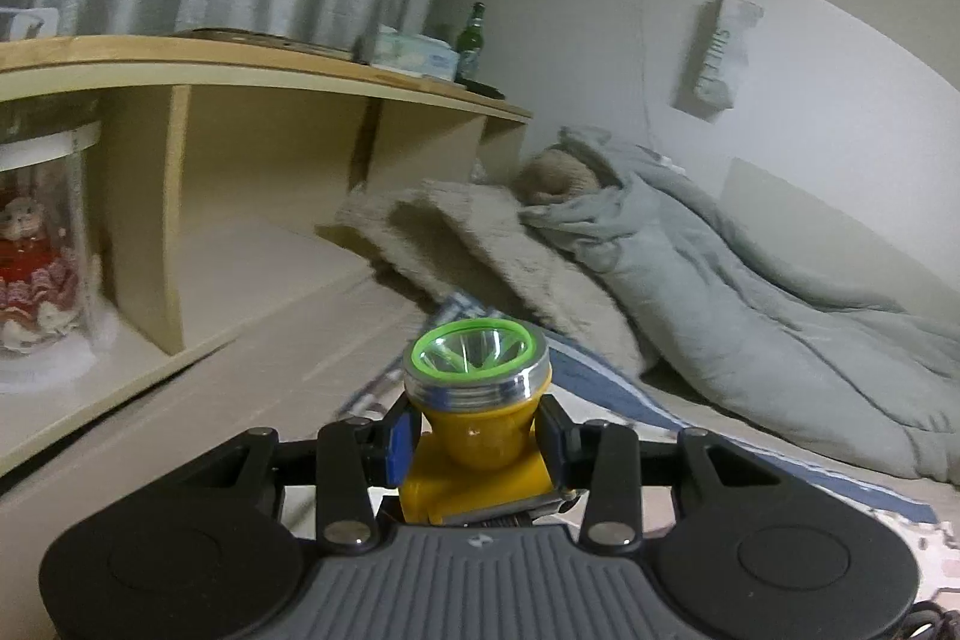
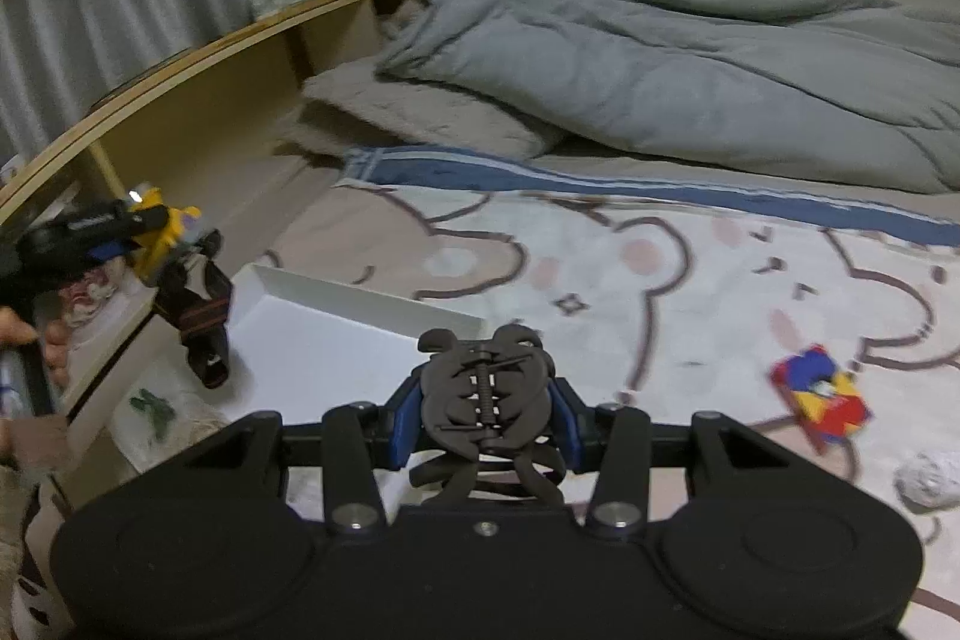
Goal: Organize objects
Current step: 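Carry the headlamp and claw clip over the white box lid, then lower the headlamp and claw clip into the lid and open both tools, then move the left tool to the card box while the right tool moves to the foil ball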
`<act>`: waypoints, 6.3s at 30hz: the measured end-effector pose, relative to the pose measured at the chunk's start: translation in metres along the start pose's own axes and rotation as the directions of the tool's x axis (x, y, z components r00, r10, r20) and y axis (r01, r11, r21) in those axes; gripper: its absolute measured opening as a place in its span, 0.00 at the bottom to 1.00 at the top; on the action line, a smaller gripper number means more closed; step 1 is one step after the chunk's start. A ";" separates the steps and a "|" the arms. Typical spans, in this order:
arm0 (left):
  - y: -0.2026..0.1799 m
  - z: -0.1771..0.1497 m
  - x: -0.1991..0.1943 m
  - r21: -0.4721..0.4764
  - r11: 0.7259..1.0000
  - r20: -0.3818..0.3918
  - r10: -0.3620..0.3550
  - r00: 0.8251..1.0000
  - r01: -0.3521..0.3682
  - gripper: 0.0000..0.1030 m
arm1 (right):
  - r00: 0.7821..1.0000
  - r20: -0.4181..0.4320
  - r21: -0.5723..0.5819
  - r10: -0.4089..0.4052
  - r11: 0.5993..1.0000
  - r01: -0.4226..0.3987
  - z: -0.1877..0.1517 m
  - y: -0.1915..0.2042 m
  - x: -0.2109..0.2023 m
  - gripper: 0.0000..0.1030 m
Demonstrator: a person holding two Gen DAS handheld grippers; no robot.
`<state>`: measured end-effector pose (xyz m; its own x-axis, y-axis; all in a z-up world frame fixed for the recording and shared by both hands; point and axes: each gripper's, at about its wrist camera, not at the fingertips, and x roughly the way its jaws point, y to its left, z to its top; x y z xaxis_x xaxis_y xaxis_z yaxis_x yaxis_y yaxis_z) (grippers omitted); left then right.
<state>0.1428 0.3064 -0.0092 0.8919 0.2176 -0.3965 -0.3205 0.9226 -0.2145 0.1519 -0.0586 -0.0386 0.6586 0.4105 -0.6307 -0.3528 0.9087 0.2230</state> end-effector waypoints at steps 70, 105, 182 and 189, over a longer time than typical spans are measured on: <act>-0.001 -0.047 -0.021 0.200 0.975 -0.440 -0.001 0.898 0.099 0.65 | 0.987 -0.119 0.018 0.107 0.994 -0.105 0.004 0.094 0.075 0.54; -0.022 -0.066 -0.073 0.235 0.967 -0.419 0.013 0.908 0.094 1.00 | 0.996 -0.088 -0.065 -0.003 0.998 -0.003 -0.022 0.042 0.031 1.00; -0.321 -0.182 -0.025 0.411 0.744 -0.430 -0.352 0.832 0.527 1.00 | 0.902 -0.029 0.213 -0.432 0.879 0.427 -0.077 -0.269 -0.094 1.00; -0.333 -0.209 0.001 0.457 0.644 -0.457 -0.421 0.783 0.613 1.00 | 0.905 -0.004 0.230 -0.426 0.880 0.415 -0.093 -0.296 -0.074 1.00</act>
<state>0.1836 -0.0674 -0.1250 0.6879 -0.3636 -0.6282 0.4860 0.8735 0.0266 0.1461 -0.3651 -0.1267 0.7438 -0.0161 -0.6683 0.1157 0.9877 0.1050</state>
